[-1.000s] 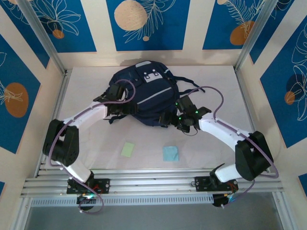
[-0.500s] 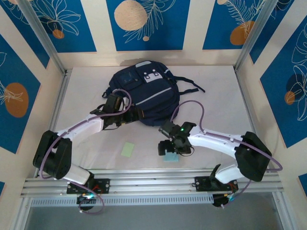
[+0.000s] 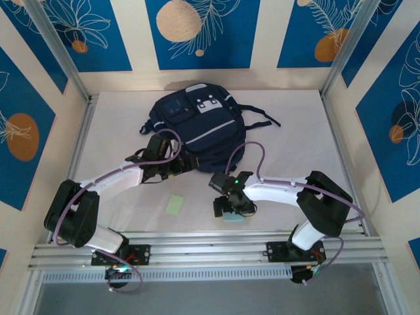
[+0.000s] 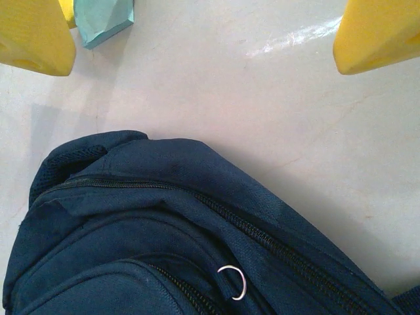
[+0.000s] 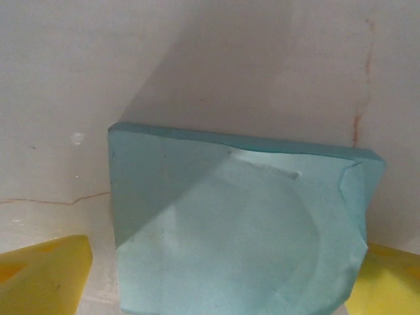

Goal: Pack the student bag
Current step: Pick up the personal item from the bottom-center of the table, then open the student bag at the top-center of the table.

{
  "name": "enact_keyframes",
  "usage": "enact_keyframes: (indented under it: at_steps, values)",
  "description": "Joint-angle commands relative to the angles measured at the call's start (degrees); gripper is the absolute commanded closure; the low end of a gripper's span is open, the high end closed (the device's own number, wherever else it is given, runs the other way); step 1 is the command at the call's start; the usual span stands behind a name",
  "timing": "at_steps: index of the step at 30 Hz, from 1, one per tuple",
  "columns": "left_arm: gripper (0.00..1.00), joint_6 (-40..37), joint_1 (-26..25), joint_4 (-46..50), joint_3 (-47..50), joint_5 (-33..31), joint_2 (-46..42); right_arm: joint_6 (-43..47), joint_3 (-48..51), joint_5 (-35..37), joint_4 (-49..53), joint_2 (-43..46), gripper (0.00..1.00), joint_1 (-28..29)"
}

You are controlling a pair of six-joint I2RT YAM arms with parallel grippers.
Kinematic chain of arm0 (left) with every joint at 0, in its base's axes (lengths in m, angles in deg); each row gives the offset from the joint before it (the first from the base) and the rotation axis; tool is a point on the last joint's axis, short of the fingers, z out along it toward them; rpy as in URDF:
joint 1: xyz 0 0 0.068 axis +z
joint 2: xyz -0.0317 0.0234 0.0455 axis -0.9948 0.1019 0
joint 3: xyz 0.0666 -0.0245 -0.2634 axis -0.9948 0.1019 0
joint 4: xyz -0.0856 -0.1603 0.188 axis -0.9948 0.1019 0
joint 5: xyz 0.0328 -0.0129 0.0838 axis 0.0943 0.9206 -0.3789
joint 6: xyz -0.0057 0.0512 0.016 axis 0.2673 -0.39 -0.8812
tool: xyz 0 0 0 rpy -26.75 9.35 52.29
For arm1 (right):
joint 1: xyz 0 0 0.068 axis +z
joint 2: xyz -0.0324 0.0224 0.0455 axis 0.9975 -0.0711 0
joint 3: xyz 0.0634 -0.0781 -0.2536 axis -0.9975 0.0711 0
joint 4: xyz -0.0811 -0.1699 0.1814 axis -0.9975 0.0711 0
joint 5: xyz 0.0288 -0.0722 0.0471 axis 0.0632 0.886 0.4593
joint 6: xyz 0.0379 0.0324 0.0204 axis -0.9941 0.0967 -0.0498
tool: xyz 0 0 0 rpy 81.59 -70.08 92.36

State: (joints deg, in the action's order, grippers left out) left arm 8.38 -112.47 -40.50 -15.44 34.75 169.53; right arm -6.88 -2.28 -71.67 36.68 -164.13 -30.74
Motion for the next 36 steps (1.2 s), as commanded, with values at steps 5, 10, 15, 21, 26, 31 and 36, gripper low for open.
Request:
enact_keyframes:
  at_steps: [5, 10, 15, 21, 26, 31, 36]
  values:
    - [0.01, 0.3, -0.78, -0.36, 0.31, -0.25, -1.64, -1.56, 1.57, -0.2, -1.18, -2.0, 0.3, -0.51]
    - [0.01, -0.37, -0.95, 1.14, -1.44, -1.01, -1.13, -1.64, 1.69, -0.37, -0.8, -1.8, 0.37, -1.6]
    - [0.02, -6.81, -1.51, 7.81, -7.23, -4.93, 0.26, -0.18, -0.5, -2.29, 1.3, 2.07, 0.4, -4.84]
    - [0.05, -20.52, -3.09, 16.66, -18.79, -14.34, 5.13, 4.96, -4.4, -7.73, 2.26, 8.95, 0.44, -15.09]
    - [0.1, -31.29, -4.82, 23.26, -30.64, -18.41, 13.68, 9.94, -8.32, -11.74, 1.32, 9.87, 0.44, -26.64]
    - [0.13, -39.55, -8.32, 24.84, -39.92, -21.9, 22.45, 12.01, -11.41, -14.45, -0.86, 8.7, 0.44, -35.69]
    - [0.14, -44.96, -11.52, 21.44, -45.0, -22.41, 29.36, 12.53, -12.14, -18.05, -1.88, 7.9, 0.44, -41.88]
